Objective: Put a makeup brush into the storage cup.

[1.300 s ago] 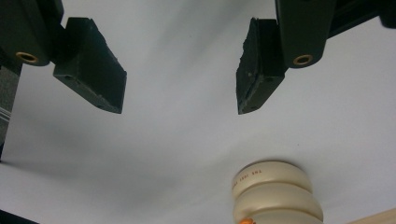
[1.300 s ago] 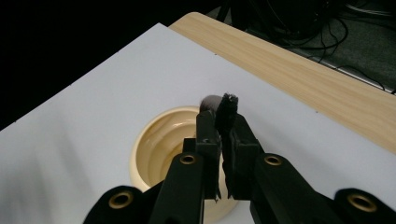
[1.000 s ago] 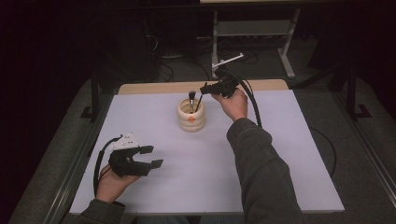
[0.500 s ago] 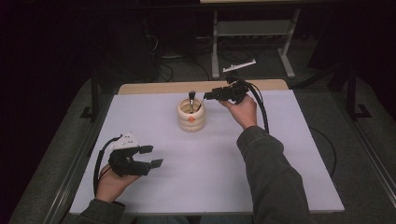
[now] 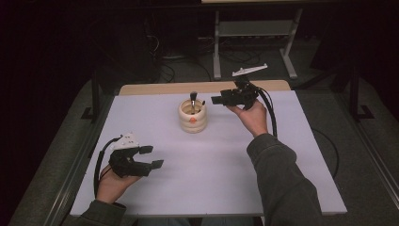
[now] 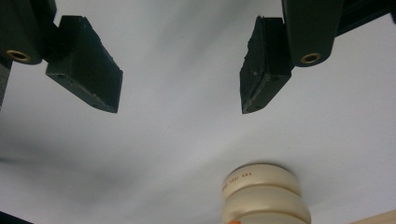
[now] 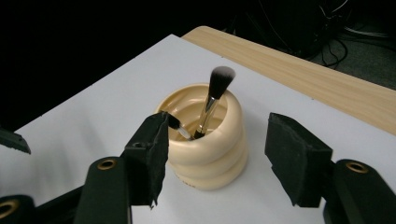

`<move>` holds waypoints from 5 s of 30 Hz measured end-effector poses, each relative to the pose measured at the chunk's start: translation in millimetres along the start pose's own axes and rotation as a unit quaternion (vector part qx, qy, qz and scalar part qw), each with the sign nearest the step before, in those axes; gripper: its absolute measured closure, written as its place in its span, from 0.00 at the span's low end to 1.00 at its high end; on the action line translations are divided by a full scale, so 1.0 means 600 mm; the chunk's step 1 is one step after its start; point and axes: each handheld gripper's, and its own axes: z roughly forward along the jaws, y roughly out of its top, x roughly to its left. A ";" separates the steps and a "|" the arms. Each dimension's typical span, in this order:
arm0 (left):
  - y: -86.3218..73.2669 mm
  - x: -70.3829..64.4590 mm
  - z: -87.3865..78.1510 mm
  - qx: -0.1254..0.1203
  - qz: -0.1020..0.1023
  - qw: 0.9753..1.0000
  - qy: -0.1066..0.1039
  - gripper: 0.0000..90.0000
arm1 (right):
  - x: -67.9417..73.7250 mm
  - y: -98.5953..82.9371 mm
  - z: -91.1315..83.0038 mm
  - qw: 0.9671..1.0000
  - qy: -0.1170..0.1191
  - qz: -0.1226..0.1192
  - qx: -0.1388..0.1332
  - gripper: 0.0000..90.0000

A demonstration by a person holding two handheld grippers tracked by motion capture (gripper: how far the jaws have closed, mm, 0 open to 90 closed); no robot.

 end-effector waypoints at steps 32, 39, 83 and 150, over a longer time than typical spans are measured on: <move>-0.004 0.003 -0.001 -0.002 -0.010 1.000 0.010 0.29 | 0.000 -0.068 -0.041 1.000 -0.009 -0.001 0.005 0.34; -0.004 0.005 -0.004 -0.003 -0.009 1.000 0.014 0.29 | 0.004 -0.076 -0.040 1.000 -0.007 -0.003 0.009 0.33; -0.010 0.012 -0.007 -0.005 -0.012 1.000 0.027 0.25 | 0.025 -0.164 -0.082 1.000 -0.002 -0.008 -0.002 0.31; -0.060 -0.026 0.006 -0.006 -0.004 1.000 0.024 0.21 | 0.048 -0.323 -0.172 0.997 -0.076 0.004 -0.003 0.15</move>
